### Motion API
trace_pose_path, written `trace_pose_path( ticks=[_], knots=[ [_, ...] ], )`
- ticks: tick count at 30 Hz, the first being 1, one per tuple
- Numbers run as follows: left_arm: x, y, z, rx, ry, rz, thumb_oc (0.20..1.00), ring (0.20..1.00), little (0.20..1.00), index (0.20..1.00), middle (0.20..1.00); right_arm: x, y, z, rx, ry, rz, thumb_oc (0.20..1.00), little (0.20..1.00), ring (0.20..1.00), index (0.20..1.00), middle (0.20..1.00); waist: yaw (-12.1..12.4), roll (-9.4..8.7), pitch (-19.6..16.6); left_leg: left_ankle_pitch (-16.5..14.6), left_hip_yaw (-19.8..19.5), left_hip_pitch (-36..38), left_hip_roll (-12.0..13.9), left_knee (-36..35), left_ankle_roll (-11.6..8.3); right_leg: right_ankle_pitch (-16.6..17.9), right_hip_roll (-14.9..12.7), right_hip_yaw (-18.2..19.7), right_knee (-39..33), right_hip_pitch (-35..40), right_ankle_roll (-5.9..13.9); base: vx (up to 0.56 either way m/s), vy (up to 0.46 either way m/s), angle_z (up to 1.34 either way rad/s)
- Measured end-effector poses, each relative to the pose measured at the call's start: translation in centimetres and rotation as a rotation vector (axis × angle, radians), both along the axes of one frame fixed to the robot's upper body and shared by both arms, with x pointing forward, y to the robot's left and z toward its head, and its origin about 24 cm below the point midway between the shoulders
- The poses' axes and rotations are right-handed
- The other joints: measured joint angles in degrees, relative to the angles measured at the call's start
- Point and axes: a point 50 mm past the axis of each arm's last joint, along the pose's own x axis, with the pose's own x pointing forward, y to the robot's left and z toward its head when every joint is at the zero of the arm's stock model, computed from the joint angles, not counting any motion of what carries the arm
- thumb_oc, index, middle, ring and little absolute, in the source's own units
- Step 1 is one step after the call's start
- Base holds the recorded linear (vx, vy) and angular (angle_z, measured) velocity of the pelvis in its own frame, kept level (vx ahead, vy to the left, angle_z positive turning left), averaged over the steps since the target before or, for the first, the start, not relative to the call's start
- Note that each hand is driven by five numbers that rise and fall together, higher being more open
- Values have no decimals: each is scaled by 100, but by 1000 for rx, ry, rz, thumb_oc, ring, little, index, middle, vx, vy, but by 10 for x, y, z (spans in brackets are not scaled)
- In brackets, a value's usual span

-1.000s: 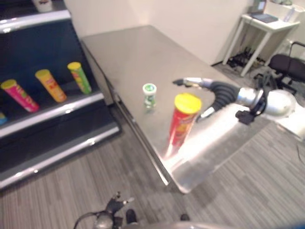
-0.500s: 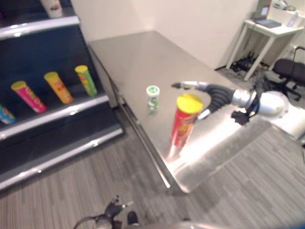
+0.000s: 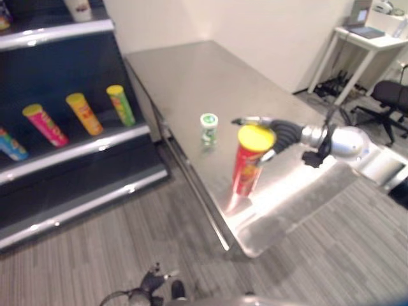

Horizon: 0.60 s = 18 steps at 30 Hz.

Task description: Put the goods on the table back onto the shelves and tidy them up.

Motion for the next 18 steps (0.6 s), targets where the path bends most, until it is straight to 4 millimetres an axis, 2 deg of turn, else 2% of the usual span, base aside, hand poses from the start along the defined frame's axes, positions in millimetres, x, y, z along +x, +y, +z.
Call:
trace_pose_path(
  ticks=[2,4,18],
  knots=[
    [0,0,0,0,2,0,1000,1000,1000,1000,1000,0,0,0,-10,-6,-2,1000,1000,1000,1000,1000,0,2,0,0,-3,-1,0,0,0,0,1,0,0,-1,0,0,0,0],
    [0,0,0,0,2,0,1000,1000,1000,1000,1000,1,-1,0,-13,-7,-5,200,200,200,200,200,0,3,-1,0,-6,-1,0,0,0,0,0,-1,0,0,0,0,0,0],
    [-2,1,-1,11,9,11,1000,1000,1000,1000,1000,-4,-7,4,37,-62,-35,200,200,200,200,200,-15,55,-26,0,7,-30,0,-1,1,18,-4,59,1,-126,-25,-16,5,-3]
  ],
)
